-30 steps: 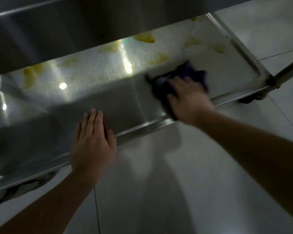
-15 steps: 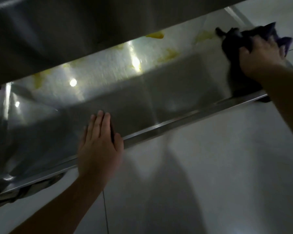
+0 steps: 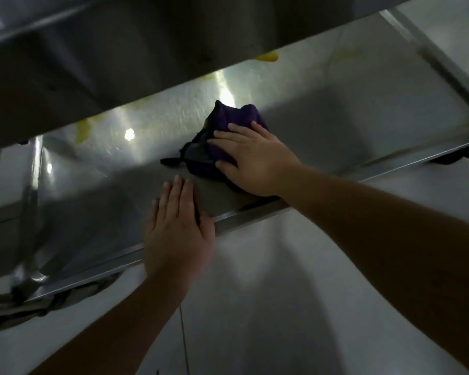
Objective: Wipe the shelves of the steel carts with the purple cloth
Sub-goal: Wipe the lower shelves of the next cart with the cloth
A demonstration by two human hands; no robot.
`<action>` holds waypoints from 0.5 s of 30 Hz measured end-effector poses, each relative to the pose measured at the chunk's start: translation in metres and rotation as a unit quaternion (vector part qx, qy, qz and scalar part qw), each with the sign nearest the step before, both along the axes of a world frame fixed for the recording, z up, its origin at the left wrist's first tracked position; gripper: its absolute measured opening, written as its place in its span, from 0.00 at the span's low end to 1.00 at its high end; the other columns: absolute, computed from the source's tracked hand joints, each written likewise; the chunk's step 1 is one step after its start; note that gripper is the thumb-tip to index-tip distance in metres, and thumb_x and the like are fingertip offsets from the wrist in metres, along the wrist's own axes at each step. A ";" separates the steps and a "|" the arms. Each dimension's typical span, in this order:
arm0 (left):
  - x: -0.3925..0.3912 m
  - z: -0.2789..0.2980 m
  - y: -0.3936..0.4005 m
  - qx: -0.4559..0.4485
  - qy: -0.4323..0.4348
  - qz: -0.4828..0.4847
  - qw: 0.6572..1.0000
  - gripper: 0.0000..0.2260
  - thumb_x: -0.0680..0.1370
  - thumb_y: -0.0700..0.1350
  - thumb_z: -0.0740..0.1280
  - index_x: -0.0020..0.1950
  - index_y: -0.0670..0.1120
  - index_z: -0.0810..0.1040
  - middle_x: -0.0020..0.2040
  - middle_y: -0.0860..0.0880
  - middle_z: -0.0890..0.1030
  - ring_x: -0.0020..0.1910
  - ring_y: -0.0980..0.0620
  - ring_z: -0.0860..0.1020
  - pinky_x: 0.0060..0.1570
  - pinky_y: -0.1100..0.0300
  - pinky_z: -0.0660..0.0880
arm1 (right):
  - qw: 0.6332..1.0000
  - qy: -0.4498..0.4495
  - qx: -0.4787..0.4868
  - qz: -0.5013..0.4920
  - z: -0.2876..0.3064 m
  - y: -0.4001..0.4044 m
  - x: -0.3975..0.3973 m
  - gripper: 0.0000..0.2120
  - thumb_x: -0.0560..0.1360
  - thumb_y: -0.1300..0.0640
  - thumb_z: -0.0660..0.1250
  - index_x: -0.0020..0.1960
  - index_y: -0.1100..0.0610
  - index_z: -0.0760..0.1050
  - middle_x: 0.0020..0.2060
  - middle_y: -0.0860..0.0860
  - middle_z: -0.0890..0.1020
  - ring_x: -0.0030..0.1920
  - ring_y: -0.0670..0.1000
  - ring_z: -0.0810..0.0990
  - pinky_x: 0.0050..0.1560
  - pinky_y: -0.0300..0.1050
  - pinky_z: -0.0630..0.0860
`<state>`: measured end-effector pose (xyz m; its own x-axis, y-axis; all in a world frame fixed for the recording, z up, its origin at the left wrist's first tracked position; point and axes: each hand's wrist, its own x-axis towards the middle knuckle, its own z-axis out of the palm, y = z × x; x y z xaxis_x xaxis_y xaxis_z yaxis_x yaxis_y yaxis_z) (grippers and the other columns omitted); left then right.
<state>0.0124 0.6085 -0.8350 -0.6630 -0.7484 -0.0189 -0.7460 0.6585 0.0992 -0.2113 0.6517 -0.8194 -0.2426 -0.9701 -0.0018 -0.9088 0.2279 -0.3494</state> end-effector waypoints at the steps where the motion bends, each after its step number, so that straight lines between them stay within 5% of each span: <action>1: 0.000 0.000 0.000 0.001 0.003 0.000 1.000 0.32 0.83 0.57 0.48 0.86 0.46 0.58 0.86 0.45 0.59 0.85 0.47 0.53 0.83 0.47 0.51 | 0.999 0.023 -0.006 -0.038 0.000 0.003 -0.010 0.26 0.84 0.39 0.54 0.81 0.42 0.63 0.81 0.42 0.64 0.82 0.48 0.56 0.81 0.53 0.43; 6: -0.001 0.000 0.001 -0.003 0.008 -0.007 1.000 0.32 0.84 0.58 0.45 0.87 0.46 0.55 0.86 0.46 0.56 0.86 0.48 0.50 0.84 0.48 0.49 | 0.934 -0.046 0.010 -0.354 0.005 0.012 -0.073 0.29 0.85 0.43 0.51 0.83 0.50 0.58 0.83 0.49 0.59 0.84 0.54 0.51 0.82 0.60 0.42; 9: -0.001 0.000 0.001 0.001 0.006 -0.008 1.000 0.32 0.84 0.57 0.43 0.87 0.46 0.54 0.87 0.46 0.54 0.86 0.48 0.49 0.84 0.47 0.49 | 0.913 -0.061 0.018 -0.404 0.002 -0.012 -0.043 0.31 0.84 0.43 0.49 0.84 0.53 0.54 0.84 0.50 0.56 0.84 0.56 0.48 0.82 0.62 0.41; 13: -0.001 0.003 0.003 0.010 -0.002 -0.010 1.000 0.32 0.84 0.57 0.44 0.86 0.44 0.54 0.86 0.44 0.55 0.86 0.47 0.51 0.84 0.46 0.49 | 0.990 -0.039 -0.010 -0.135 0.003 -0.060 0.042 0.26 0.85 0.43 0.53 0.82 0.46 0.62 0.81 0.46 0.63 0.82 0.52 0.55 0.81 0.58 0.46; 15: -0.001 0.007 0.006 0.011 0.008 -0.002 1.000 0.33 0.83 0.56 0.45 0.85 0.42 0.56 0.85 0.41 0.60 0.85 0.45 0.55 0.83 0.45 0.53 | 0.999 -0.048 0.012 0.001 0.005 -0.073 0.064 0.25 0.85 0.42 0.52 0.81 0.43 0.62 0.81 0.41 0.63 0.83 0.48 0.53 0.82 0.55 0.43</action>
